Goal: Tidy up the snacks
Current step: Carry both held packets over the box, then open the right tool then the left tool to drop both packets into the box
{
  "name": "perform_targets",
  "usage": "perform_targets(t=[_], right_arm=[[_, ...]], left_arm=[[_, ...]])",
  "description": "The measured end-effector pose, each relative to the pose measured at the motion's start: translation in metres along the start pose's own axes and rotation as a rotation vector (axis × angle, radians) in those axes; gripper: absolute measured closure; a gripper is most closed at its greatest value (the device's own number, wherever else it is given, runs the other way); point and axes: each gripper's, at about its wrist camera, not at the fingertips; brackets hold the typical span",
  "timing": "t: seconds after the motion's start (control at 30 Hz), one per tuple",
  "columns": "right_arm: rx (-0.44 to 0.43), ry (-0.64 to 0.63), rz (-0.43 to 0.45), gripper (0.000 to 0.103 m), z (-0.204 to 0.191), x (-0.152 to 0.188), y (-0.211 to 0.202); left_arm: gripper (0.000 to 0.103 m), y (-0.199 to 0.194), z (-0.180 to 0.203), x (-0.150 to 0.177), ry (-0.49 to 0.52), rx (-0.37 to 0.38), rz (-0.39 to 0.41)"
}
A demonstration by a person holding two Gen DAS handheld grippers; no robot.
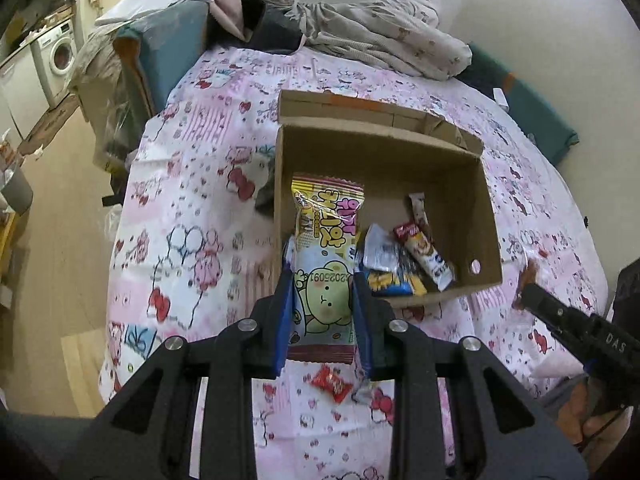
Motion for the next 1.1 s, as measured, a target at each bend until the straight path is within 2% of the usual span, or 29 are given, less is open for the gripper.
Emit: perform_targets(t=[0.33,0.67,0.87,1.1], right_arm=[[0.06,-0.004,0.018,0.087,0.019,-0.032,0.008],[0.117,-0.06,-0.001,0.087,0.031,-0.062,0.026],[0.137,-0.061,-0.029,0.087,0.039,-0.067,0.042],[0.135,-0.057,-0.081,0.087,0.04,-0.059,0.059]], left_arm=[[0.079,0.022,0.032,-0.031,0.078,0.012,0.002],[0.079,0.054,0.051,-0.04,0.114,-0.004,0.003],[0.079,0.075,0.047,-0.036,0.137,-0.025,-0.006],[0.079,0.092,0.041,-0.032,0.121,-0.015,-0.041]])
Point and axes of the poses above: each gripper's, at about its wrist camera, not at the fingertips, and y roughly the way its jaws point, z to its right, x to its underside, and after that the axes turned 9 degrees about -y, right-handed
